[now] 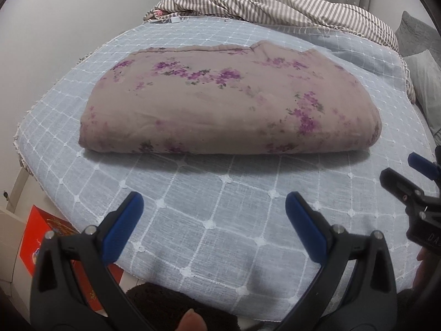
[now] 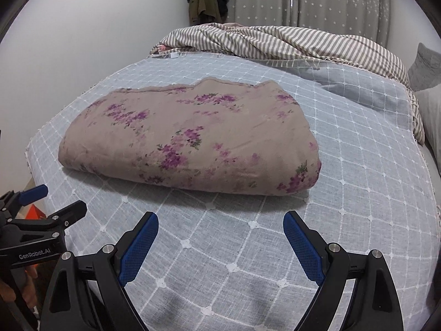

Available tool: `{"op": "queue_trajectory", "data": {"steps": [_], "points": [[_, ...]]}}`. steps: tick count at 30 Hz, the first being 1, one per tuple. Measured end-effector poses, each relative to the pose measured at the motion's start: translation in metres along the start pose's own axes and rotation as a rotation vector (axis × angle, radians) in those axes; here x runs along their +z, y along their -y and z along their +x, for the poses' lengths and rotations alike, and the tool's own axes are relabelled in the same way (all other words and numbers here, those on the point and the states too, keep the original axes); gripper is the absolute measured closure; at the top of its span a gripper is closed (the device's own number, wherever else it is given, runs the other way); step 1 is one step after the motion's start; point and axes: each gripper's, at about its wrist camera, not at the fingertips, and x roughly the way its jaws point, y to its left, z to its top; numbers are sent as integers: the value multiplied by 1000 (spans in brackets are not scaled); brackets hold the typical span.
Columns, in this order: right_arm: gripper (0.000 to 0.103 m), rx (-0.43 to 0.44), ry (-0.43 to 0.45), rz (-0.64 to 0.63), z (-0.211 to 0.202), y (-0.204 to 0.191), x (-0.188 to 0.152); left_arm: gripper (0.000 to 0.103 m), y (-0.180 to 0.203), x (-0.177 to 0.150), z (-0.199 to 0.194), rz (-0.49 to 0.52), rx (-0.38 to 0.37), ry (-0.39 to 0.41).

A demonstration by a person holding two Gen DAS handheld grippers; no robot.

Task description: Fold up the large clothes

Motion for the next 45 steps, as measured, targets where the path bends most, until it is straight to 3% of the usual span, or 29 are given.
{"op": "queue_trajectory", "data": {"steps": [6, 45], "points": [[10, 1, -18, -22, 8, -5, -2, 1, 0, -1, 3, 1, 27, 3], [10, 11, -59, -37, 20, -8, -6, 1, 4, -3, 9, 2, -5, -20]]}}
